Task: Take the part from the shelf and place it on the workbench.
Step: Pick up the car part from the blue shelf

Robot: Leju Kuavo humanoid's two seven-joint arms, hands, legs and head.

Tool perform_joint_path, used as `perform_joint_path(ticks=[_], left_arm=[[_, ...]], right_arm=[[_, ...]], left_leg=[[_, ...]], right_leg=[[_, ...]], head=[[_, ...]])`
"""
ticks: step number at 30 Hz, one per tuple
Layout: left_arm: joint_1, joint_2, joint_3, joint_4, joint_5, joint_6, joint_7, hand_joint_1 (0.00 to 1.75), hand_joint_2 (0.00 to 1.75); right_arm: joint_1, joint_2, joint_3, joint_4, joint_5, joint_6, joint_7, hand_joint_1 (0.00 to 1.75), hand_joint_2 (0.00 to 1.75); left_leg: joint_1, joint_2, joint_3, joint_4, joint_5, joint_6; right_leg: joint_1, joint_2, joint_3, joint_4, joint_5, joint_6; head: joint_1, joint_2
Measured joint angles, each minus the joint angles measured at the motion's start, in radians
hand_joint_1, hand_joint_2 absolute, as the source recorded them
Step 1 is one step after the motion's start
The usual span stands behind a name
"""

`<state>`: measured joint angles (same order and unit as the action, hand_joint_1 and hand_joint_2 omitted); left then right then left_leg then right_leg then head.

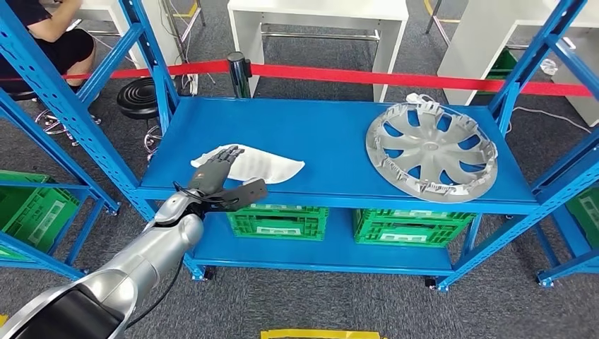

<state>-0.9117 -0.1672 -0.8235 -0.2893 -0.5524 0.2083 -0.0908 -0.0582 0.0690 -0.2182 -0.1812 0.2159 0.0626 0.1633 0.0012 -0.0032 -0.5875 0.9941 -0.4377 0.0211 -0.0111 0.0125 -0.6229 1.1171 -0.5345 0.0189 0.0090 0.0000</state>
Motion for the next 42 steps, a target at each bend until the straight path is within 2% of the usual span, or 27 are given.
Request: perform_joint_path(ticks=[2, 3, 4, 5, 6, 7, 8, 9, 11, 13, 14, 15, 17, 18, 19, 20, 22, 23, 24, 25, 27, 29, 30, 33, 37, 42], left_arm=[[0.001, -0.001, 0.001, 0.001, 0.002, 0.0, -0.002, 0.0, 0.0], [0.004, -0.002, 0.001, 0.002, 0.002, 0.0, -0.003, 0.0, 0.0], [0.006, -0.002, 0.001, 0.002, 0.003, 0.0, -0.003, 0.0, 0.0], [0.007, -0.002, 0.001, 0.003, 0.003, 0.0, -0.004, 0.0, 0.0], [0.007, -0.003, 0.001, 0.003, 0.003, 0.0, -0.004, 0.0, 0.0], [0.007, -0.004, 0.001, 0.003, 0.004, 0.0, -0.005, 0.0, 0.0], [0.006, -0.004, 0.001, 0.002, 0.004, 0.0, -0.006, 0.0, 0.0], [0.006, -0.005, 0.002, 0.002, 0.005, -0.001, -0.007, 0.0, 0.0], [0.006, -0.006, 0.003, 0.002, 0.007, -0.001, -0.009, 0.0, 0.0], [0.005, -0.006, 0.005, 0.002, 0.008, 0.0, -0.011, 0.0, 0.0], [0.005, -0.006, 0.008, 0.002, 0.009, 0.0, -0.013, 0.0, 0.0], [0.005, -0.006, 0.011, 0.002, 0.009, 0.001, -0.015, 0.0, 0.0], [0.006, -0.006, 0.015, 0.002, 0.009, 0.001, -0.017, 0.0, 0.0], [0.008, -0.006, 0.016, 0.002, 0.01, 0.001, -0.018, 0.0, 0.0], [0.01, -0.006, 0.016, 0.003, 0.01, 0.001, -0.018, 0.0, 0.0], [0.011, -0.005, 0.017, 0.003, 0.01, 0.001, -0.018, 0.0, 0.0], [0.011, -0.004, 0.018, 0.003, 0.01, 0.002, -0.018, 0.0, 0.0], [0.01, -0.003, 0.019, 0.003, 0.01, 0.002, -0.018, 0.0, 0.0], [0.009, -0.003, 0.019, 0.002, 0.01, 0.003, -0.019, 0.0, 0.0], [0.008, -0.004, 0.02, 0.002, 0.009, 0.004, -0.023, 0.0, 0.0], [0.008, -0.005, 0.02, 0.002, 0.005, 0.008, -0.035, 0.0, 0.0], [0.007, -0.005, 0.02, 0.001, 0.0, 0.011, -0.046, 0.0, 0.0], [0.007, -0.005, 0.02, 0.001, -0.002, 0.01, -0.047, 0.0, 0.44], [0.007, -0.005, 0.021, 0.001, 0.0, -0.017, -0.042, 0.0, 1.75], [0.007, 0.002, 0.027, 0.002, 0.022, -0.084, -0.068, 0.0, 1.75], [0.008, 0.018, 0.04, 0.002, 0.05, -0.16, -0.129, 0.0, 1.75]], right_arm=[[0.0, 0.0, 0.0, 0.0, 0.0, 0.0, 0.0, 0.0, 0.0], [0.002, 0.0, 0.0, 0.0, 0.0, 0.0, 0.0, 0.0, 0.0], [0.003, 0.0, 0.0, 0.0, 0.0, 0.0, 0.0, 0.0, 0.0], [0.004, -0.001, 0.0, 0.0, 0.0, 0.0, 0.0, 0.0, 0.0], [0.004, -0.001, 0.0, 0.0, 0.0, -0.001, 0.0, 0.0, 0.0], [0.004, 0.0, 0.0, 0.0, 0.0, -0.001, 0.0, 0.0, 0.0], [0.003, 0.001, 0.0, 0.0, 0.0, -0.001, 0.0, 0.0, 0.0], [0.003, 0.002, 0.0, 0.001, 0.0, -0.002, -0.001, 0.0, 0.0], [0.003, 0.004, -0.001, 0.001, 0.0, -0.003, -0.001, 0.0, 0.0], [0.004, 0.004, -0.001, 0.001, 0.0, -0.004, -0.001, 0.0, 0.0], [0.004, 0.004, -0.001, 0.001, 0.001, -0.005, -0.002, 0.0, 0.0], [0.004, 0.004, -0.001, 0.001, 0.001, -0.005, -0.002, 0.0, 0.0], [0.004, 0.004, -0.001, 0.001, 0.001, -0.006, -0.002, 0.0, 0.0], [0.004, 0.004, -0.001, 0.001, 0.001, -0.006, -0.001, 0.0, 0.0], [0.004, 0.004, -0.001, 0.001, 0.001, -0.006, -0.001, 0.0, 0.0], [0.004, 0.004, -0.001, 0.001, 0.001, -0.006, -0.001, 0.0, 0.0], [0.005, 0.005, -0.001, 0.001, 0.001, -0.006, -0.001, 0.0, 0.0], [0.005, 0.006, -0.001, 0.002, 0.001, -0.006, -0.002, 0.0, 0.0], [0.004, 0.007, -0.001, 0.002, 0.001, -0.006, -0.001, 0.0, 0.0], [0.003, 0.008, -0.001, 0.002, 0.001, -0.006, -0.001, 0.0, 0.0], [0.002, 0.008, -0.001, 0.002, 0.001, -0.006, 0.0, 0.0, 0.0], [0.003, 0.008, -0.001, 0.002, 0.001, -0.006, 0.0, 0.0, 0.0], [0.003, 0.008, -0.001, 0.002, 0.001, -0.006, -0.001, 0.0, 0.0], [0.003, 0.007, -0.002, 0.002, 0.002, -0.007, -0.002, 0.0, 0.0], [0.003, 0.006, -0.002, 0.002, 0.006, -0.004, -0.002, 0.0, 0.0], [0.003, 0.004, -0.002, 0.002, 0.015, 0.007, -0.002, 0.0, 0.0]], left_leg=[[0.001, 0.002, 0.0, 0.002, -0.002, 0.0], [0.002, 0.003, 0.0, 0.004, -0.004, -0.001], [0.004, 0.004, 0.0, 0.008, -0.007, -0.005], [0.007, 0.004, 0.0, 0.013, -0.012, -0.01], [0.011, 0.004, 0.0, 0.021, -0.018, -0.017], [0.014, 0.003, -0.001, 0.029, -0.025, -0.026], [0.014, 0.003, -0.003, 0.038, -0.032, -0.035], [0.012, 0.002, -0.005, 0.043, -0.038, -0.043], [0.01, 0.001, -0.003, 0.042, -0.041, -0.054], [0.013, 0.002, -0.004, 0.046, -0.046, -0.064], [0.014, 0.002, -0.015, 0.068, -0.058, -0.067], [0.014, 0.002, -0.039, 0.114, -0.08, -0.07], [0.013, 0.003, -0.114, 0.253, -0.133, -0.071], [0.012, 0.003, -0.15, 0.311, -0.146, -0.069], [0.011, 0.003, -0.17, 0.335, -0.14, -0.064], [0.009, 0.002, -0.17, 0.319, -0.114, -0.058], [-0.001, 0.0, -0.121, 0.192, -0.033, -0.035], [-0.006, -0.001, -0.09, 0.126, -0.005, -0.023], [-0.011, -0.002, -0.068, 0.079, 0.01, -0.015], [-0.015, -0.003, -0.056, 0.054, 0.012, -0.011], [-0.016, -0.005, -0.048, 0.041, 0.012, -0.022], [-0.014, -0.008, -0.046, 0.034, 0.015, -0.034], [-0.014, -0.009, -0.046, 0.033, 0.013, -0.035], [-0.014, -0.009, -0.046, 0.033, 0.011, -0.03], [-0.014, -0.009, -0.046, 0.033, 0.01, -0.025], [-0.014, -0.009, -0.045, 0.033, 0.012, -0.023]], right_leg=[[-0.004, -0.002, -0.071, 0.131, -0.054, 0.006], [-0.007, -0.003, -0.098, 0.176, -0.063, 0.009], [-0.01, -0.004, -0.107, 0.184, -0.052, 0.013], [-0.014, -0.006, -0.095, 0.151, -0.023, 0.017], [-0.018, -0.009, -0.066, 0.084, 0.015, 0.022], [-0.021, -0.011, -0.036, 0.02, 0.041, 0.026], [-0.023, -0.01, -0.012, -0.029, 0.056, 0.024], [-0.023, -0.009, 0.0, -0.053, 0.058, 0.018], [-0.02, -0.005, 0.002, -0.053, 0.051, -0.004], [-0.018, -0.004, 0.005, -0.054, 0.05, -0.021], [-0.018, -0.004, 0.008, -0.055, 0.049, -0.027], [-0.018, -0.004, 0.011, -0.056, 0.048, -0.033], [-0.013, -0.004, 0.017, -0.057, 0.043, -0.041], [-0.01, -0.003, 0.019, -0.057, 0.04, -0.044], [-0.007, -0.002, 0.023, -0.057, 0.037, -0.047], [-0.003, 0.0, 0.029, -0.057, 0.033, -0.05], [0.002, 0.005, 0.043, -0.059, 0.024, -0.051], [0.005, 0.006, 0.048, -0.059, 0.02, -0.05], [0.005, 0.006, 0.051, -0.06, 0.017, -0.046], [0.003, 0.007, 0.051, -0.062, 0.016, -0.042], [0.003, 0.006, 0.052, -0.066, 0.016, -0.037], [0.006, 0.005, 0.056, -0.071, 0.017, -0.041], [0.005, 0.004, 0.058, -0.076, 0.018, -0.043], [0.005, 0.004, 0.063, -0.084, 0.019, -0.039], [0.005, 0.004, 0.066, -0.09, 0.022, -0.029], [0.005, 0.004, 0.067, -0.092, 0.025, -0.024]], head=[[0.003, 0.0], [0.003, 0.0], [0.003, 0.0], [0.003, 0.0], [0.003, 0.0], [0.004, 0.0], [0.006, 0.0], [0.006, 0.0], [0.006, 0.0], [0.004, 0.0], [0.003, 0.0], [0.001, 0.0], [0.0, 0.0], [0.0, 0.0], [0.0, 0.0], [0.0, 0.0], [0.0, 0.0], [0.001, 0.0], [0.003, 0.0], [0.004, 0.0], [0.003, 0.0], [0.003, 0.0], [0.004, 0.0], [0.004, 0.0], [0.004, 0.0], [0.003, 0.0]])
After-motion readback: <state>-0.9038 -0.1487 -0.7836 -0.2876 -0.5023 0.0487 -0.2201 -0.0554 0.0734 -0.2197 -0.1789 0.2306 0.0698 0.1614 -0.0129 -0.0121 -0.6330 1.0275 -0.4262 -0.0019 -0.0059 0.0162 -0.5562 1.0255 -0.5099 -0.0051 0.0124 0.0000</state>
